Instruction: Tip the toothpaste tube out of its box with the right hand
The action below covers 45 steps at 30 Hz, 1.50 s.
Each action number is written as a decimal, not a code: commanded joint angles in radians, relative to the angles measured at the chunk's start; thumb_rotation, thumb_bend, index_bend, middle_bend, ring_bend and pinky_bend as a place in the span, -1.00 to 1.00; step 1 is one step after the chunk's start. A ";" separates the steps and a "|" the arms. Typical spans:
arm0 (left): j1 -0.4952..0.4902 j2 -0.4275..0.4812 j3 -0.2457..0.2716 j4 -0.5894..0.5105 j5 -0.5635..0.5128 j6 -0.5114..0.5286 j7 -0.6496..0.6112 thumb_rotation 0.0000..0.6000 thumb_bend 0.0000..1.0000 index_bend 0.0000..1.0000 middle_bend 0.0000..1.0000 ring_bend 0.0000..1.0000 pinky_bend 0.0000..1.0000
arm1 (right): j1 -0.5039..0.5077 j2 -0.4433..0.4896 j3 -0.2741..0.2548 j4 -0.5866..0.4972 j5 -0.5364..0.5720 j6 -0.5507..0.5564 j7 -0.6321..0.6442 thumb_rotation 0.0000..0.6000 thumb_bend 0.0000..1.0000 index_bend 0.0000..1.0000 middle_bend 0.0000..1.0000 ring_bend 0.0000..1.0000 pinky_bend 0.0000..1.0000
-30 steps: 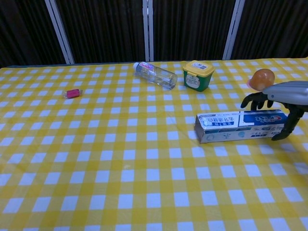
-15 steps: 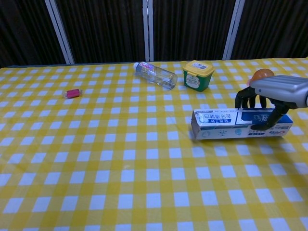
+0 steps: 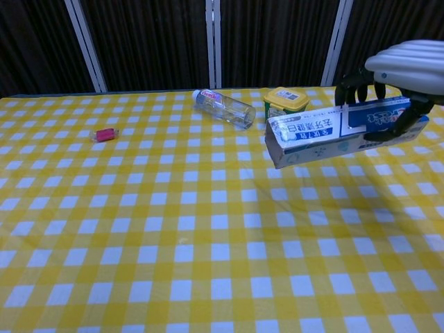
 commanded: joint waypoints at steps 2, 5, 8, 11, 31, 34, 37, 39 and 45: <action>0.003 0.013 0.007 -0.003 0.014 0.001 -0.021 1.00 -1.00 -1.00 -1.00 -1.00 -1.00 | 0.029 0.097 0.046 -0.122 -0.045 0.047 -0.217 1.00 -0.56 -0.12 -0.11 -0.22 -0.08; 0.005 0.019 0.010 -0.005 0.024 0.007 -0.033 1.00 -1.00 -1.00 -1.00 -1.00 -1.00 | 0.052 0.146 0.086 -0.182 -0.064 0.066 -0.323 1.00 -0.56 -0.12 -0.11 -0.22 -0.07; 0.011 0.030 0.015 -0.008 0.040 0.020 -0.053 1.00 -1.00 -1.00 -1.00 -1.00 -1.00 | 0.084 0.215 0.133 -0.232 -0.127 0.090 -0.558 1.00 -0.56 -0.12 -0.11 -0.22 -0.07; 0.012 0.035 0.018 -0.009 0.048 0.023 -0.062 1.00 -1.00 -1.00 -1.00 -1.00 -1.00 | 0.097 0.241 0.142 -0.251 -0.165 0.091 -0.684 1.00 -0.56 -0.12 -0.10 -0.22 -0.07; 0.015 0.041 0.022 -0.011 0.058 0.025 -0.067 1.00 -1.00 -1.00 -1.00 -1.00 -1.00 | 0.107 0.273 0.119 -0.235 -0.294 0.076 -0.938 1.00 -0.55 -0.15 -0.17 -0.31 -0.17; 0.015 0.041 0.021 -0.010 0.054 0.024 -0.066 1.00 -1.00 -1.00 -1.00 -1.00 -1.00 | 0.096 0.262 0.121 -0.222 -0.285 0.099 -0.914 1.00 -0.55 -0.15 -0.17 -0.31 -0.17; 0.014 0.040 0.020 -0.009 0.051 0.022 -0.065 1.00 -1.00 -1.00 -1.00 -1.00 -1.00 | 0.079 0.252 0.131 -0.198 -0.258 0.135 -0.882 1.00 -0.55 -0.15 -0.17 -0.31 -0.17; 0.014 0.040 0.022 -0.010 0.052 0.021 -0.065 1.00 -1.00 -1.00 -1.00 -1.00 -1.00 | 0.061 0.247 0.140 -0.181 -0.220 0.158 -0.848 1.00 -0.55 -0.15 -0.17 -0.32 -0.17; 0.014 0.037 0.026 -0.014 0.060 0.020 -0.055 1.00 -1.00 -1.00 -1.00 -1.00 -1.00 | -0.021 0.204 0.143 -0.271 0.136 0.106 -0.534 1.00 -0.55 -0.16 -0.17 -0.32 -0.18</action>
